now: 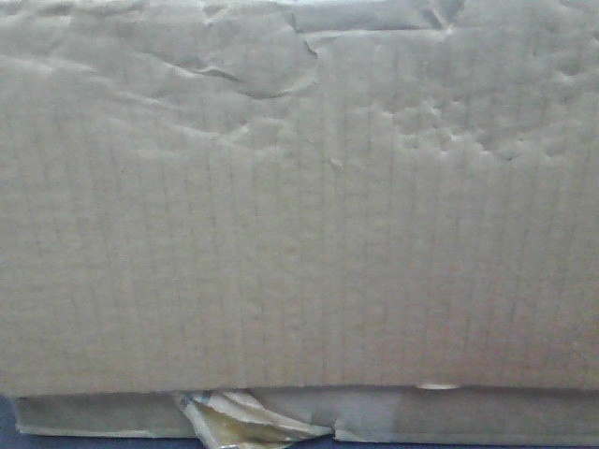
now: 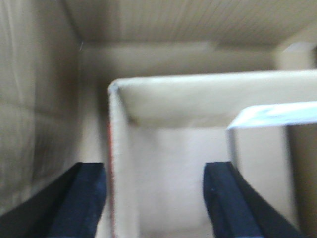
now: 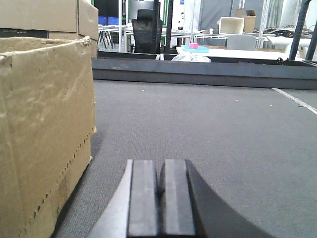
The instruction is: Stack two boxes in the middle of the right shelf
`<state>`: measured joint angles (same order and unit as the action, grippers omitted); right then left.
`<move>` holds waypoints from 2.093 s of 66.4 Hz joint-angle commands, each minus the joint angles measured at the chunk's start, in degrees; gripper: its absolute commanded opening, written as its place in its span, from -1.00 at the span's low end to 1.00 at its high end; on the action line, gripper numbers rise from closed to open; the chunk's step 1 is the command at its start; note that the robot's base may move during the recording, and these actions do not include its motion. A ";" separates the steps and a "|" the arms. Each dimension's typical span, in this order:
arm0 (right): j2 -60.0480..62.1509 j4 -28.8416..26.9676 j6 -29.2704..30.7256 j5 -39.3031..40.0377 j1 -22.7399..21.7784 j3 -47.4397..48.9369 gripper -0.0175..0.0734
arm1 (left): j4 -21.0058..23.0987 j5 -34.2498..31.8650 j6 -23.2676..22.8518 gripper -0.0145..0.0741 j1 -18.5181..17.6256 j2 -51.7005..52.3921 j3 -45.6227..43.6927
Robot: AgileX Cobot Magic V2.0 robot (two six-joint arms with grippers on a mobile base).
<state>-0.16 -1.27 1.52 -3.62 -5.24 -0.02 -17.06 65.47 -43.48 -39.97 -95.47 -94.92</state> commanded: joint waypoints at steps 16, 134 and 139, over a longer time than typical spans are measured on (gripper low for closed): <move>0.16 -0.15 0.15 1.11 -0.27 0.02 -0.98 | -2.56 4.49 6.20 0.14 0.42 2.46 -11.00; 0.16 -0.15 0.15 1.11 -0.27 0.02 -0.98 | 7.54 4.49 12.39 0.14 11.32 7.50 12.40; 0.16 -0.15 0.15 1.11 -0.27 0.02 -0.98 | 7.44 4.49 12.39 0.14 11.32 7.50 12.64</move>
<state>-0.16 -1.27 1.52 -3.62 -5.24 -0.02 -9.57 70.08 -31.23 -28.73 -88.00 -82.48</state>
